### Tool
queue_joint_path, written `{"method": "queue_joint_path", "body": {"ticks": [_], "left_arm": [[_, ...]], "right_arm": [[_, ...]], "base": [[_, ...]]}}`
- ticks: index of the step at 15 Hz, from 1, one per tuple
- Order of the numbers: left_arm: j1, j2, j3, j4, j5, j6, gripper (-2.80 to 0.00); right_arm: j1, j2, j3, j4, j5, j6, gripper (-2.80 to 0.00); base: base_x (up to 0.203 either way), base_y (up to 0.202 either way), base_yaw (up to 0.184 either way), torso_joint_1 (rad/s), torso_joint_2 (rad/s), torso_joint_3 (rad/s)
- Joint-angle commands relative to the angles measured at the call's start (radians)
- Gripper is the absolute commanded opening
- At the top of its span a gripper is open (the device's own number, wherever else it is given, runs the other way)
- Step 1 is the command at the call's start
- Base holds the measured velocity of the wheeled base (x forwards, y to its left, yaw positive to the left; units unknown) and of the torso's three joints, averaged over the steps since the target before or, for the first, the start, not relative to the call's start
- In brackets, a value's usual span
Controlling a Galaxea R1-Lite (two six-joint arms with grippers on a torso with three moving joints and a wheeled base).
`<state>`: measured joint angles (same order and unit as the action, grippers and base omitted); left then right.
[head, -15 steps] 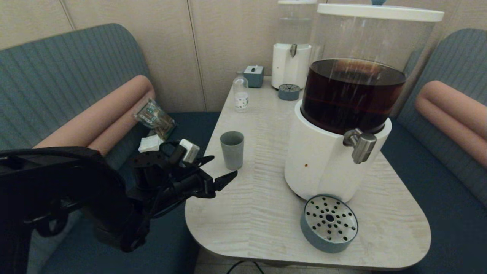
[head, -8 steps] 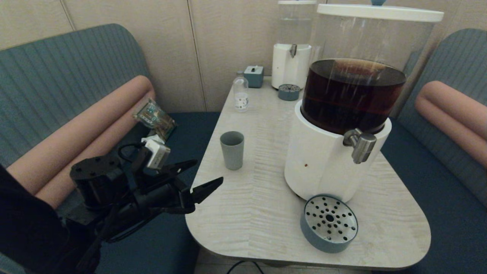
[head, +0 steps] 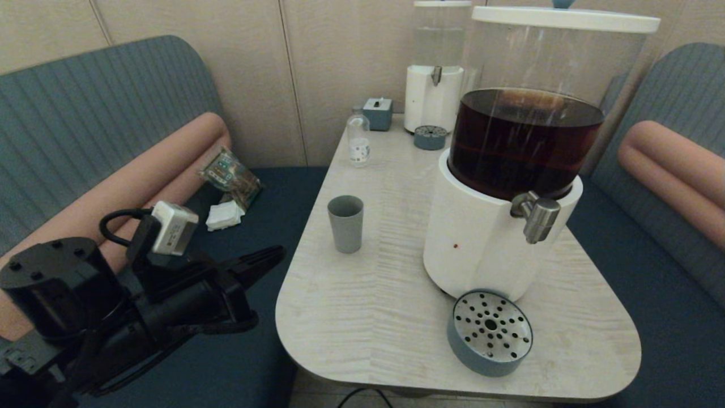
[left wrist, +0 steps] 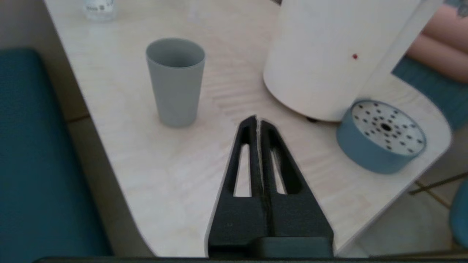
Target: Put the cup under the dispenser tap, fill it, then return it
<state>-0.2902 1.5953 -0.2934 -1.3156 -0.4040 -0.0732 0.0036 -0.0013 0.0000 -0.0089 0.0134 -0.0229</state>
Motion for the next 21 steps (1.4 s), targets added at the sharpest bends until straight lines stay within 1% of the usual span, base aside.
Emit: {"method": "queue_joint_path", "body": {"ticks": [1,4,5,7,8,10,12,15,16,18,21], "left_arm": [[0.005,-0.099,0.003,0.068,0.001,0.001,-2.8],[0.015,-0.245,-0.011,0.303,0.029,0.009,-2.8],[0.016,-0.287,-0.014,0.361,0.045,0.01,-2.8],[0.019,-0.37,-0.022,0.456,0.113,0.007,-2.8],[0.028,-0.407,-0.031,0.499,0.135,0.005,-2.8],[0.053,-0.488,-0.05,0.608,0.169,0.003,-2.8],[0.09,-0.595,-0.071,0.705,0.187,0.006,-2.8],[0.14,-0.791,-0.115,0.892,0.19,0.007,-2.8],[0.155,-0.86,-0.116,0.928,0.187,0.005,-2.8],[0.186,-0.988,-0.093,0.969,0.165,0.003,-2.8],[0.231,-1.148,-0.048,0.994,0.115,0.005,-2.8]], "right_arm": [[0.0,0.001,0.0,0.0,0.0,0.0,-2.8],[0.001,0.001,0.0,0.0,0.0,0.0,-2.8],[0.001,0.001,0.0,0.0,0.0,0.0,-2.8],[0.001,0.001,0.0,0.0,0.0,0.0,-2.8],[0.001,0.001,0.0,0.0,0.0,0.0,-2.8],[0.001,0.001,0.0,0.0,0.0,0.0,-2.8],[0.001,0.001,0.0,0.0,0.0,0.0,-2.8],[0.001,0.001,0.0,0.0,0.0,0.0,-2.8],[0.001,0.001,0.0,0.0,0.0,0.0,-2.8],[0.001,0.001,0.0,0.0,0.0,0.0,-2.8],[0.001,0.001,0.0,0.0,0.0,0.0,-2.8]], "base": [[0.0,0.0,0.0,0.0,0.0,0.0],[0.0,0.0,0.0,0.0,0.0,0.0],[0.0,0.0,0.0,0.0,0.0,0.0],[0.0,0.0,0.0,0.0,0.0,0.0],[0.0,0.0,0.0,0.0,0.0,0.0],[0.0,0.0,0.0,0.0,0.0,0.0],[0.0,0.0,0.0,0.0,0.0,0.0],[0.0,0.0,0.0,0.0,0.0,0.0],[0.0,0.0,0.0,0.0,0.0,0.0],[0.0,0.0,0.0,0.0,0.0,0.0],[0.0,0.0,0.0,0.0,0.0,0.0]]}}
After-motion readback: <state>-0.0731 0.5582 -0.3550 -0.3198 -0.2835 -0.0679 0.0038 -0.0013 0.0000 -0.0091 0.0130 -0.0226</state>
